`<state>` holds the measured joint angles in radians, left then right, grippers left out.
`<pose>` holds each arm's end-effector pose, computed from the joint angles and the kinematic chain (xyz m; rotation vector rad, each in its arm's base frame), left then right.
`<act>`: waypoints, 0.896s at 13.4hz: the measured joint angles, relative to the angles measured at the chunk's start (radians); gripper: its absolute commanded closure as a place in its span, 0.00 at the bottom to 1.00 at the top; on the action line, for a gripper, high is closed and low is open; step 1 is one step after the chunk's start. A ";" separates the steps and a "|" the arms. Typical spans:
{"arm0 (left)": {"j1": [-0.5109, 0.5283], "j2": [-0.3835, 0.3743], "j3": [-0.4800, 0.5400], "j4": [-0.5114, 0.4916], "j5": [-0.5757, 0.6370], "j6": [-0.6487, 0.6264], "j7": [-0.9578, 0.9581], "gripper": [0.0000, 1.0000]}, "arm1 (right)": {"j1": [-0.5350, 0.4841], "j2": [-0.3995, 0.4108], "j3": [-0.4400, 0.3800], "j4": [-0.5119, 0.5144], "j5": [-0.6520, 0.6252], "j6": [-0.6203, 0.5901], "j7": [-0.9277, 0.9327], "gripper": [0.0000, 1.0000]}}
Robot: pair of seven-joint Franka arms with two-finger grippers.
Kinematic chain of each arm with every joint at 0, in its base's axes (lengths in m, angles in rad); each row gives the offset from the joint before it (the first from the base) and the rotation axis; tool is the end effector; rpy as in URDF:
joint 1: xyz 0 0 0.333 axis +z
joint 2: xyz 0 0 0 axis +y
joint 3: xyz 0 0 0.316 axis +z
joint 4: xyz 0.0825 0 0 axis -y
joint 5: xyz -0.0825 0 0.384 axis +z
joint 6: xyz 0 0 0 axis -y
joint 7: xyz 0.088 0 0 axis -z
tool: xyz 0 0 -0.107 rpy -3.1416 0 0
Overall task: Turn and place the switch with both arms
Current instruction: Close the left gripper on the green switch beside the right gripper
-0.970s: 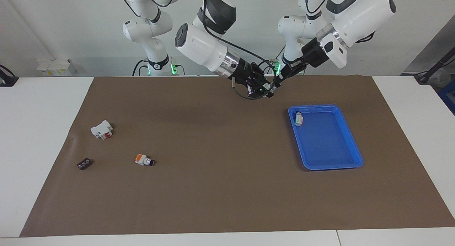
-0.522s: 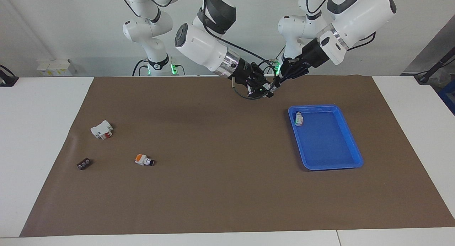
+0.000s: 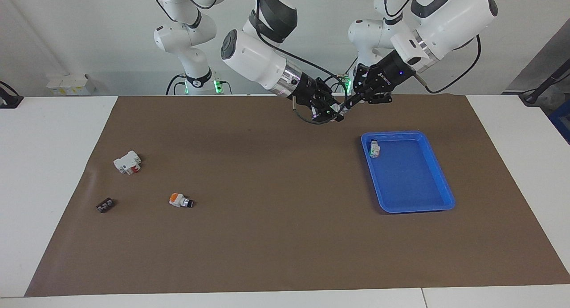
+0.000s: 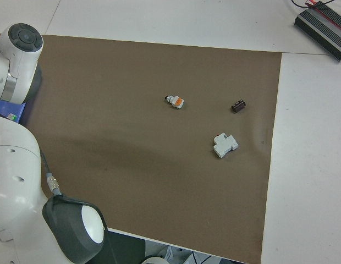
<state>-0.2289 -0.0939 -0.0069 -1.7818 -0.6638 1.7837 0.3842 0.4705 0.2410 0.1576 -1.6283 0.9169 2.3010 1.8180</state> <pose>0.5160 -0.1786 0.6124 2.4106 -0.6242 0.1816 0.5413 0.4006 0.5360 -1.5643 1.7669 0.8237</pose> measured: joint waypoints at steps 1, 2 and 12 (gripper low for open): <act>-0.001 -0.001 -0.002 0.004 0.017 0.000 0.083 1.00 | 0.001 0.001 0.000 0.001 0.000 0.001 0.000 1.00; -0.001 -0.001 -0.006 0.009 0.036 -0.001 0.151 1.00 | 0.003 0.002 0.000 0.003 0.000 0.002 0.000 1.00; -0.002 0.000 -0.006 0.035 0.071 -0.028 0.404 1.00 | 0.007 0.000 0.003 0.008 0.001 0.001 0.000 1.00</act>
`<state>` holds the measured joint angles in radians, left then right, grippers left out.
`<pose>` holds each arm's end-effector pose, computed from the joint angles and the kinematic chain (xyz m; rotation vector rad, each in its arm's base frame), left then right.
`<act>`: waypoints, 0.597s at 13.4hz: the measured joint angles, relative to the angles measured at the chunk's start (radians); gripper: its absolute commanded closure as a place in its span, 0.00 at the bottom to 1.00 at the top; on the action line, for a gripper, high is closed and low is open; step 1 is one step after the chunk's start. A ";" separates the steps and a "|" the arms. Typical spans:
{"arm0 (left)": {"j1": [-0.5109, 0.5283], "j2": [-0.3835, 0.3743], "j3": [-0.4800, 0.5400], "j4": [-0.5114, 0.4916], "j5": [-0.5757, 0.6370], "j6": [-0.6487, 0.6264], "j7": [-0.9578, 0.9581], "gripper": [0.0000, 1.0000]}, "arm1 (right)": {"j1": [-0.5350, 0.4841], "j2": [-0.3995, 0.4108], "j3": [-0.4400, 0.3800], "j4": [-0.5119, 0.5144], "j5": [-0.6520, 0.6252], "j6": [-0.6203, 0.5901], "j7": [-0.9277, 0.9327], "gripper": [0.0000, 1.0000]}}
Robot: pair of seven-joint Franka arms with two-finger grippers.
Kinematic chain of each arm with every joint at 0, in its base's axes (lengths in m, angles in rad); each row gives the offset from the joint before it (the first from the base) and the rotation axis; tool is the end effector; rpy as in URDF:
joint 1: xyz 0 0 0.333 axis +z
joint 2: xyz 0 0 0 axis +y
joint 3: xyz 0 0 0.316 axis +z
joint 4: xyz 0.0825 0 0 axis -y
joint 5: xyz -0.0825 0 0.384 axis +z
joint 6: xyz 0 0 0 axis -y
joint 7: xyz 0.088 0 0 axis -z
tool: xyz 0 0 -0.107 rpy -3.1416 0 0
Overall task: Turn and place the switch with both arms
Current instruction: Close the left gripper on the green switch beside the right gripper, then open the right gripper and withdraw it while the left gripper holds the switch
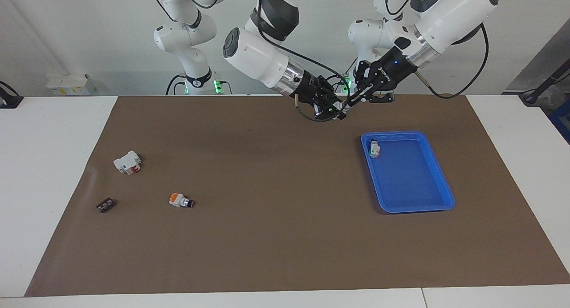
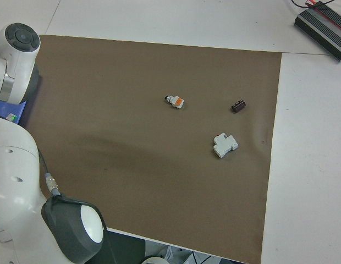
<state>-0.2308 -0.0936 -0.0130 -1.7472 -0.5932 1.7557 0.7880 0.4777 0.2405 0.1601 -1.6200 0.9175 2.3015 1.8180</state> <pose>0.5137 -0.1794 0.6234 2.2966 -1.1814 0.3369 0.5381 0.4059 0.5408 -1.5701 1.7523 0.8263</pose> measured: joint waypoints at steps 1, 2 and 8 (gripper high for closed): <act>0.000 0.000 0.000 0.003 0.004 -0.005 0.001 1.00 | 0.001 0.000 0.001 0.000 0.000 0.000 0.000 1.00; 0.000 0.000 -0.001 0.006 0.015 -0.010 0.001 1.00 | 0.001 0.000 0.002 0.000 0.000 0.000 0.000 0.74; 0.000 -0.003 -0.001 0.016 0.102 -0.041 0.005 1.00 | -0.006 -0.011 -0.008 0.000 -0.070 -0.007 -0.001 0.01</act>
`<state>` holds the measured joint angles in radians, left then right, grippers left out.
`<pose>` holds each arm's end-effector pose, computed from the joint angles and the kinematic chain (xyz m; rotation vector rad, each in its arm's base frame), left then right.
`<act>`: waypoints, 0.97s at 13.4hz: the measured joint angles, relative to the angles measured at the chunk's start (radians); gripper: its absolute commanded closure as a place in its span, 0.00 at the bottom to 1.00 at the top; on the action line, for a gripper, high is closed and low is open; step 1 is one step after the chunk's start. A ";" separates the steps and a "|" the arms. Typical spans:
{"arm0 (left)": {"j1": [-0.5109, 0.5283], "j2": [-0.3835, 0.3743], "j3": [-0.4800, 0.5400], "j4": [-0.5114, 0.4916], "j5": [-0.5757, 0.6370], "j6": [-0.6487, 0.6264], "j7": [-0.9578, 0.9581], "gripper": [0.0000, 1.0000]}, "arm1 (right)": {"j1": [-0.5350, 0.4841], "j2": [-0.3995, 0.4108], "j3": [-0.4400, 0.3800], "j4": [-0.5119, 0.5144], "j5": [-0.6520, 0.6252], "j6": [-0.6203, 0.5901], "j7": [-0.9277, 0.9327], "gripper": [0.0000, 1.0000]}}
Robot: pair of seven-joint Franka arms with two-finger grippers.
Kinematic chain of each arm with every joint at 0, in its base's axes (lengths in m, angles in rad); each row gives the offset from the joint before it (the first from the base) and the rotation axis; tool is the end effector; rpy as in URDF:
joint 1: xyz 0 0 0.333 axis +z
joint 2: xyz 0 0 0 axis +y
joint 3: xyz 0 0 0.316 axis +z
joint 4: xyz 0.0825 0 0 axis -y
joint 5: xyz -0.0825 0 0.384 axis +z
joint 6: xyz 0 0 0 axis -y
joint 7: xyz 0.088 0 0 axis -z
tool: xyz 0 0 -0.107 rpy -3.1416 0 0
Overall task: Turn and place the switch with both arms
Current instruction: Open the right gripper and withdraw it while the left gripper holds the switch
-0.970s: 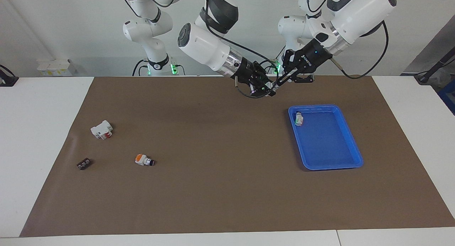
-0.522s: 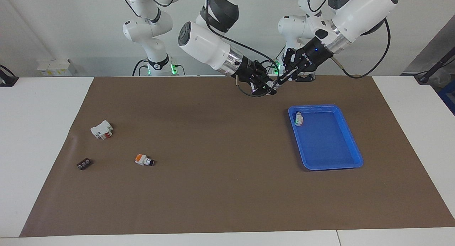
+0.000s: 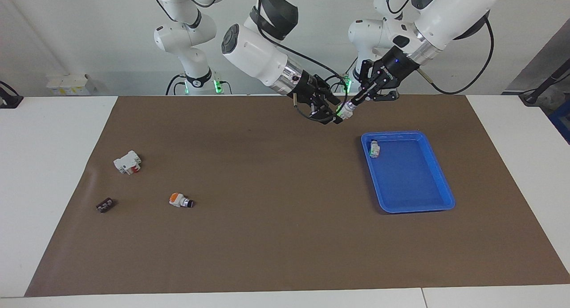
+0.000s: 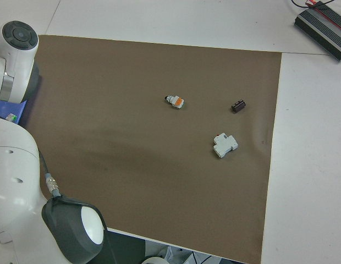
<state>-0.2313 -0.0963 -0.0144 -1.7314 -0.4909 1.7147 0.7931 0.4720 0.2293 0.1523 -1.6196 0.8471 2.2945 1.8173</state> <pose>0.5103 -0.1737 0.6244 2.3602 -1.2691 0.2828 0.5408 0.3975 0.5465 -1.6224 1.7448 0.7486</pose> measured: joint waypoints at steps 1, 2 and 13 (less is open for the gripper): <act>0.000 0.000 0.000 -0.001 0.015 0.000 0.001 1.00 | -0.006 -0.007 -0.001 0.000 -0.010 -0.018 -0.001 0.01; 0.000 0.000 -0.001 -0.003 0.047 0.000 0.001 1.00 | -0.020 -0.020 -0.003 0.000 -0.015 -0.050 -0.011 0.01; 0.038 -0.059 0.016 -0.244 0.363 0.128 -0.078 1.00 | -0.276 -0.176 -0.008 -0.018 -0.513 -0.488 -0.679 0.01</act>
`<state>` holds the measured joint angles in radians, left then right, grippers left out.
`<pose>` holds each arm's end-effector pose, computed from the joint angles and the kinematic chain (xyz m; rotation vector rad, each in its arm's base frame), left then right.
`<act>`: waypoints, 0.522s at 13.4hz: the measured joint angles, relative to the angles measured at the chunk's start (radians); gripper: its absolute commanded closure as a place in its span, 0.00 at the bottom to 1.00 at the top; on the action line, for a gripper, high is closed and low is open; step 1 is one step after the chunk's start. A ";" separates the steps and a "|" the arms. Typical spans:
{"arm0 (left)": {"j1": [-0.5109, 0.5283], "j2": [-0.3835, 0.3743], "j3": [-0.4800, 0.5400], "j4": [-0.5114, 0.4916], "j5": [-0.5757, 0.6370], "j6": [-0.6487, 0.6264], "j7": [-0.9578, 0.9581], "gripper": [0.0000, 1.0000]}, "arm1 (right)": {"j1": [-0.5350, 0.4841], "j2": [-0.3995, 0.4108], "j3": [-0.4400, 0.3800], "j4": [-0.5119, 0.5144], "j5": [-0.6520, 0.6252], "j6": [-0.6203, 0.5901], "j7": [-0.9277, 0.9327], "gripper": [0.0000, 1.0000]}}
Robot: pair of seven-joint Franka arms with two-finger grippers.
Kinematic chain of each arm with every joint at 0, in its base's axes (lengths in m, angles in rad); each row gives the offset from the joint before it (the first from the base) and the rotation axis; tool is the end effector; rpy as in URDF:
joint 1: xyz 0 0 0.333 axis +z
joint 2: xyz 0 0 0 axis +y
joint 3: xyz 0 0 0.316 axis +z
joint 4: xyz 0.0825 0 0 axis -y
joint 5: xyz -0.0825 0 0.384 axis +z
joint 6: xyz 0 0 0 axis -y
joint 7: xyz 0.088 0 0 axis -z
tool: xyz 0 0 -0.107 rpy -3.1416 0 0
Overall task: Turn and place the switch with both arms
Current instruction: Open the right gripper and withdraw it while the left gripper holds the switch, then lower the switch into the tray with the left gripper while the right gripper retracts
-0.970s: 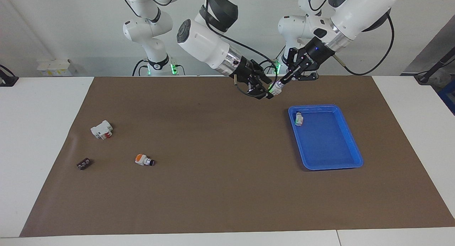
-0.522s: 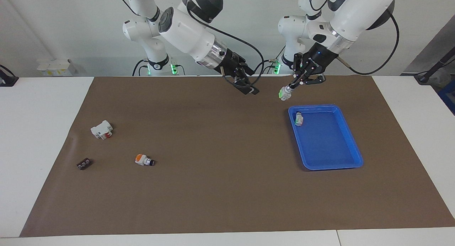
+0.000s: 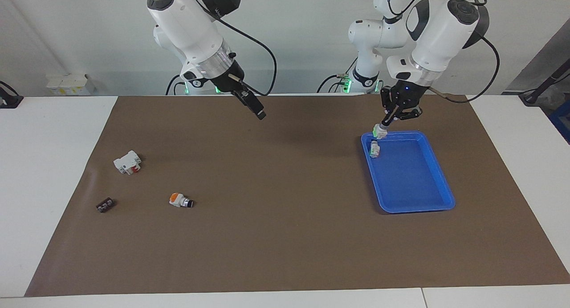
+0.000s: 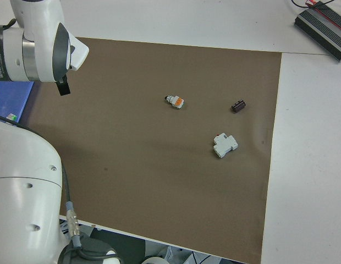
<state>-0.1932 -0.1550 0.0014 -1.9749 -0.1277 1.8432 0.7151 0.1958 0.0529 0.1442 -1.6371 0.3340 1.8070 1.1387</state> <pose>0.5045 -0.1082 0.5389 2.7427 -1.2811 0.0825 0.5482 0.2208 0.5896 -2.5528 1.1692 0.1998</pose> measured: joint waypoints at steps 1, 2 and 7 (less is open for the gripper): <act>0.011 0.000 0.001 -0.009 0.006 0.003 -0.013 1.00 | -0.007 0.000 0.000 -0.002 -0.053 0.000 -0.070 0.01; 0.026 0.001 0.001 -0.022 0.010 0.004 -0.032 1.00 | -0.016 0.000 0.000 -0.002 -0.107 0.000 -0.141 0.01; 0.106 0.050 0.004 -0.110 0.017 0.063 -0.133 1.00 | -0.116 -0.006 -0.002 -0.001 -0.263 0.001 -0.532 0.01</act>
<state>-0.0875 -0.1054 0.0056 -2.0849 -0.1107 1.9067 0.5825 0.0800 0.0468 0.1424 -1.6381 0.0711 1.8080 0.6071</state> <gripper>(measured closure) 0.903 0.004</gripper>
